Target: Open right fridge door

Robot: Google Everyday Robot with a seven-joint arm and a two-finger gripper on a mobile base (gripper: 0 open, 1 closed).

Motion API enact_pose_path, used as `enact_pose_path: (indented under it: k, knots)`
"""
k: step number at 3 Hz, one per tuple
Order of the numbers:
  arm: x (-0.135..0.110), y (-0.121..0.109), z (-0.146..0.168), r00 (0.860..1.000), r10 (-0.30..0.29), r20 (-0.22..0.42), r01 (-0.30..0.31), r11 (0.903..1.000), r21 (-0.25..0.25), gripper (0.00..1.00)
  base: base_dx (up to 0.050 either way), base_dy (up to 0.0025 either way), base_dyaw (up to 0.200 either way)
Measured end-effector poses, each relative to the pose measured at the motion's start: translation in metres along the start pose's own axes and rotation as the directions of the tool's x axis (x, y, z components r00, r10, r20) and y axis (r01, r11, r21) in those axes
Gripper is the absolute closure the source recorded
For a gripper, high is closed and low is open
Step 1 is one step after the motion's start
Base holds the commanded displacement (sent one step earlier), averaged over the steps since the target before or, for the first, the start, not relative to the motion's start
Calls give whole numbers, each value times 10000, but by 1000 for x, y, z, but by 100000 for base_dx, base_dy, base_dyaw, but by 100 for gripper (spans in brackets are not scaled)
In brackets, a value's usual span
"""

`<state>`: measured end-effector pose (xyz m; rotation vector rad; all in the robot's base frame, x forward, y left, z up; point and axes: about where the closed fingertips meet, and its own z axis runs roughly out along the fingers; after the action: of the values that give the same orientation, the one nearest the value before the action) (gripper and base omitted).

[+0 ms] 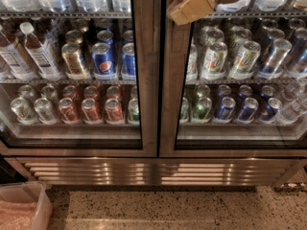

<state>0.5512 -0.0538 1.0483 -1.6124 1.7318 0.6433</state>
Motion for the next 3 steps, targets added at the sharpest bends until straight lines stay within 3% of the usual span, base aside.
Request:
enact_pose_path:
  k: [2,3]
  knots:
    - [0,2,-1,10000,69,54,-69,9999,90,100,0,0,0]
    - [-1,1,-6,9998,213,0,-212,9989,425,100,0,0,0]
